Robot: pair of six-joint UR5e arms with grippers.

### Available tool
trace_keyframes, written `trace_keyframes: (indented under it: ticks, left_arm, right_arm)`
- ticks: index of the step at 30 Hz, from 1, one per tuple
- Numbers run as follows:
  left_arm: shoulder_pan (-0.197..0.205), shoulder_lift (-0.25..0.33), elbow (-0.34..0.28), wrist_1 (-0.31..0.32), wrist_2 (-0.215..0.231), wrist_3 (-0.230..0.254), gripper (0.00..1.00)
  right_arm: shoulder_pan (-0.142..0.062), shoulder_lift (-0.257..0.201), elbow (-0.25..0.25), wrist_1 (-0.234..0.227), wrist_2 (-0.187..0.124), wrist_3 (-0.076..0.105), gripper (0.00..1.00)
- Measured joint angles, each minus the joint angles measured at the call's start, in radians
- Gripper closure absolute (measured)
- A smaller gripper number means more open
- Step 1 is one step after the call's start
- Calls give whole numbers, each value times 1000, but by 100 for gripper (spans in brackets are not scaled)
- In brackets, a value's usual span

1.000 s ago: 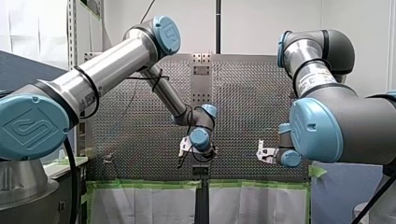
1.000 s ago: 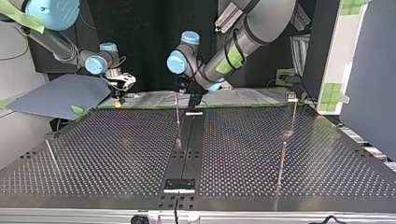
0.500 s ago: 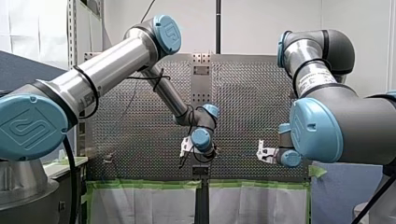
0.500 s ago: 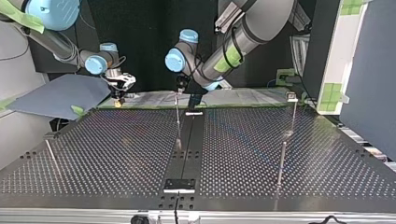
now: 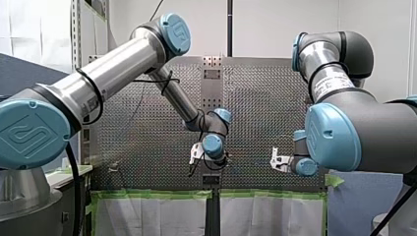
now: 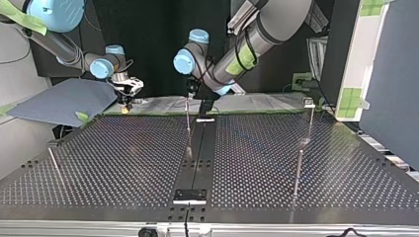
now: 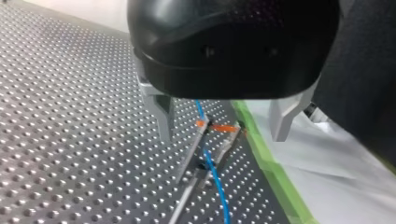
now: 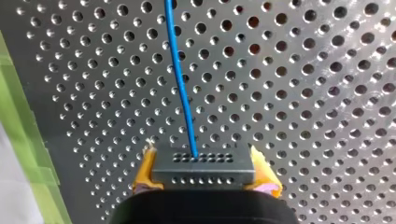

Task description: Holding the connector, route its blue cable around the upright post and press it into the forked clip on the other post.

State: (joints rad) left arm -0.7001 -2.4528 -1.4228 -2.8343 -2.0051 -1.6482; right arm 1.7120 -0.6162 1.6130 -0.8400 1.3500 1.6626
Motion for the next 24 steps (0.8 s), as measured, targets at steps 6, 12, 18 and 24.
trace_keyframes:
  ticks: [6,12,18,24]
  left_arm:
    - [-11,44,-44,39,-29,-22,0]
    - [-11,94,-94,88,-50,-57,0]
    - [-2,145,-144,140,-61,-107,0]
    - [7,194,-194,188,-63,-156,0]
  right_arm:
    - [-2,0,0,4,0,-2,100]
    - [-2,0,0,4,0,-2,100]
    - [-2,0,0,1,-1,-1,100]
    - [-3,0,0,0,-1,0,100]
